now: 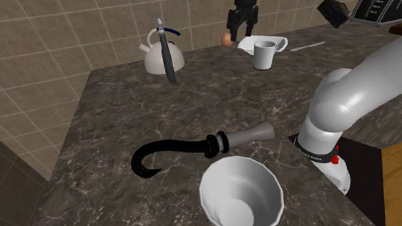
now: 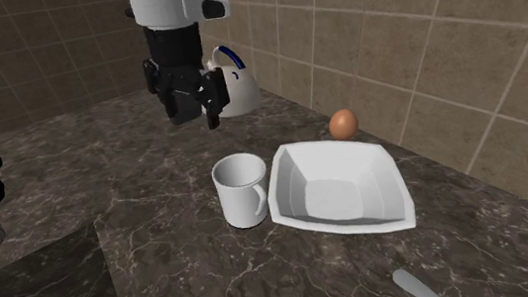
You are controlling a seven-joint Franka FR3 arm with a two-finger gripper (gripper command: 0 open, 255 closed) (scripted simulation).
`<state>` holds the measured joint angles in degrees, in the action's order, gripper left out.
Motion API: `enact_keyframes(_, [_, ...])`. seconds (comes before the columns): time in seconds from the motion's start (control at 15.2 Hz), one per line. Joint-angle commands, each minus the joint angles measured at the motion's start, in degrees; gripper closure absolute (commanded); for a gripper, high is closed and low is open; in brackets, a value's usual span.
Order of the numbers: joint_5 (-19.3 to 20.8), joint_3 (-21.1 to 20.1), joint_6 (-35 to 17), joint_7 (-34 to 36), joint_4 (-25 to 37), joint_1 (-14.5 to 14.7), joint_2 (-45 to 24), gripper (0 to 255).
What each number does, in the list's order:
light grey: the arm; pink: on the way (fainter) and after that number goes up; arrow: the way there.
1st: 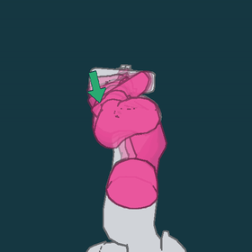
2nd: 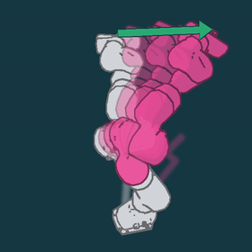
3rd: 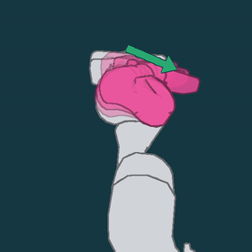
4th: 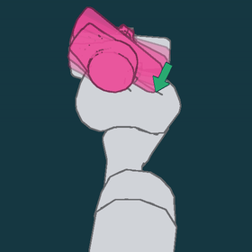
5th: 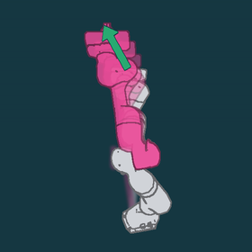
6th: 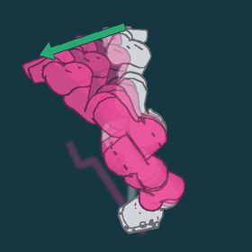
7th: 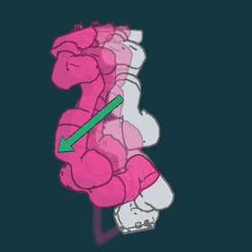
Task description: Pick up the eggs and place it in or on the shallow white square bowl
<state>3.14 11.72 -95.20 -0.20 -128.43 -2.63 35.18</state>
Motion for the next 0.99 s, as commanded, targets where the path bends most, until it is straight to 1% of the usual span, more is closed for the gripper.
enact_keyframes(0.0, [-0.5, 2.2, -2.4, -1.2, 1.7, -0.3, -3.5, 0])
enact_keyframes(0.26, [-2.5, 6.6, -5.9, -4.1, 6.1, -0.8, -10.6, 0])
enact_keyframes(0.46, [-4.9, 9.8, -7.8, -6.6, 10.1, -1.0, -16.3, 0])
enact_keyframes(0.66, [-8.2, 13.1, -9.1, -9.4, 14.6, -1.3, -22.3, 0])
enact_keyframes(0.92, [-14.2, 17.0, -9.7, -13.6, 21.6, -2.4, -31.1, 0])
